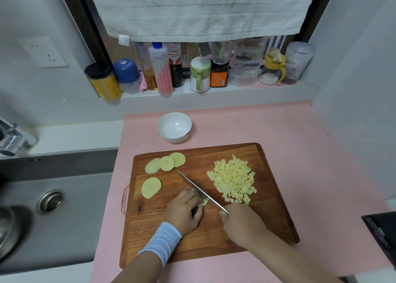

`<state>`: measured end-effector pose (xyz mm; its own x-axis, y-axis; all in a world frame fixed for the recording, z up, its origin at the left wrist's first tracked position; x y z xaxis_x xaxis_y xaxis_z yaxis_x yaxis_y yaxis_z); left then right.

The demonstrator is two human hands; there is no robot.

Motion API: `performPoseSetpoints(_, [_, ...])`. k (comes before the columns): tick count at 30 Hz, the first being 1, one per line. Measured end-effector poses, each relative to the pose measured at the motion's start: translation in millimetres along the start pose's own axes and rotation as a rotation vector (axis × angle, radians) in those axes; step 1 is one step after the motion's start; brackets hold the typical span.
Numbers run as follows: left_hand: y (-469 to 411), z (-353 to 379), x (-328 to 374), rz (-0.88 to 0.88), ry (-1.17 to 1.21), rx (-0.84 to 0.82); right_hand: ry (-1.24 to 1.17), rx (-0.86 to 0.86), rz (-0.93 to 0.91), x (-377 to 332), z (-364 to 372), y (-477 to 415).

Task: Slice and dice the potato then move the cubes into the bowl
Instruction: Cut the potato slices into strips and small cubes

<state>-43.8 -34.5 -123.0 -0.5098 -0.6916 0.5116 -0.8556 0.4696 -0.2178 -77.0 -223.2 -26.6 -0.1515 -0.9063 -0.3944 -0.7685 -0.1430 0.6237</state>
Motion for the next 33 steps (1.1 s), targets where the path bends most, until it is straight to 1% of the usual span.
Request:
performPoseSetpoints(7, [0.5,0.2,0.2,0.002,-0.021,0.004,0.003,0.007,0.037,-17.0,0.0,-19.1])
performPoseSetpoints(12, [7.8,2.7,4.2,-0.009,-0.106,0.030,0.023,0.010,0.033,-16.3,-2.0,-13.4])
performPoseSetpoints(23, [7.5,1.4,3.8,-0.040,-0.048,0.025,0.041,0.073,-0.023,-14.2,1.9,11.2])
performPoseSetpoints(28, [8.1,0.0,4.1,-0.038,-0.027,0.034,0.074,0.057,-0.005,-4.1,2.1,17.6])
performPoseSetpoints(33, [7.7,0.2,3.4,-0.031,0.000,0.044,0.035,0.001,0.031,-2.9,1.7,11.0])
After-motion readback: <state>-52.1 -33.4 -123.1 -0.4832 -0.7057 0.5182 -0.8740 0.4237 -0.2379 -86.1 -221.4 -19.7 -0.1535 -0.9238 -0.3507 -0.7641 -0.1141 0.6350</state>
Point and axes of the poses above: each hand's wrist, its own y-axis away from the middle knuckle, its own z-axis out of the palm, x = y × z, the point moved 1 cm from there along -y, towards the middle knuckle, and after that the axes turned 12 degrees about -x, right-handed, at the moved point
